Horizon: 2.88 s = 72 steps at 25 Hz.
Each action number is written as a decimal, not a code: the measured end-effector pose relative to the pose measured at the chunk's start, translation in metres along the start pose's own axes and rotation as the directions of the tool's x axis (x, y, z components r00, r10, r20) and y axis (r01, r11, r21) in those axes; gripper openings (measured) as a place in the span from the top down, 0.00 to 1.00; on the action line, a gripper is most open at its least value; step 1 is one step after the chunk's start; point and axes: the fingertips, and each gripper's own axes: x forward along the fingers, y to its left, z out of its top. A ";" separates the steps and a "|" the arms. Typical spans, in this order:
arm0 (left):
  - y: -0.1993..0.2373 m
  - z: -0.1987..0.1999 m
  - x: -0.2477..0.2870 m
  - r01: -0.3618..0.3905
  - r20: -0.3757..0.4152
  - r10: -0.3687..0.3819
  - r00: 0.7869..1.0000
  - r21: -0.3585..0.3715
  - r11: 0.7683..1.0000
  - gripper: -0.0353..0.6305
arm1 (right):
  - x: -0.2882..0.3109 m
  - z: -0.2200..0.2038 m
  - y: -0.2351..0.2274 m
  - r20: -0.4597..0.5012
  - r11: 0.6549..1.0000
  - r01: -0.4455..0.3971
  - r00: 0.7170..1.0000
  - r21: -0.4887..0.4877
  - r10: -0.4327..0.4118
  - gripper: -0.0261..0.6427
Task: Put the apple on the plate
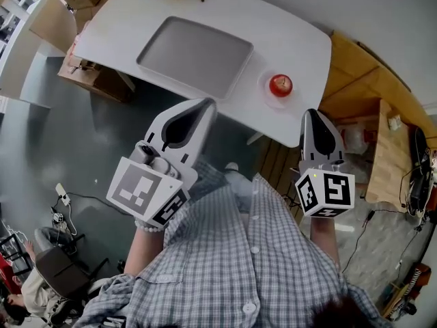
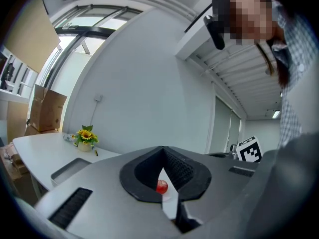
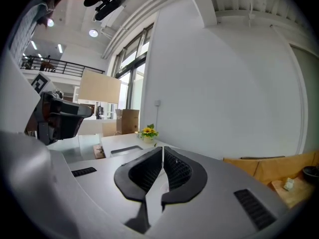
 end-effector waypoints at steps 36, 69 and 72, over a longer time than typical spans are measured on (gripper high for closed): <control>0.011 -0.093 0.150 -0.001 -0.239 -0.060 0.969 -0.246 0.969 0.93 | 0.013 -0.082 -0.095 -0.165 0.979 0.123 0.982 0.159 -0.097 0.92; 0.056 -0.292 0.241 -0.201 -0.776 -0.105 0.622 -0.287 0.937 0.79 | 0.118 -0.230 -0.118 -0.572 0.953 0.146 0.820 0.265 0.034 0.92; 0.059 -0.298 0.242 -0.217 -0.785 -0.104 0.611 -0.292 0.931 0.79 | 0.121 -0.241 -0.116 -0.603 0.954 0.154 0.797 0.258 0.035 0.92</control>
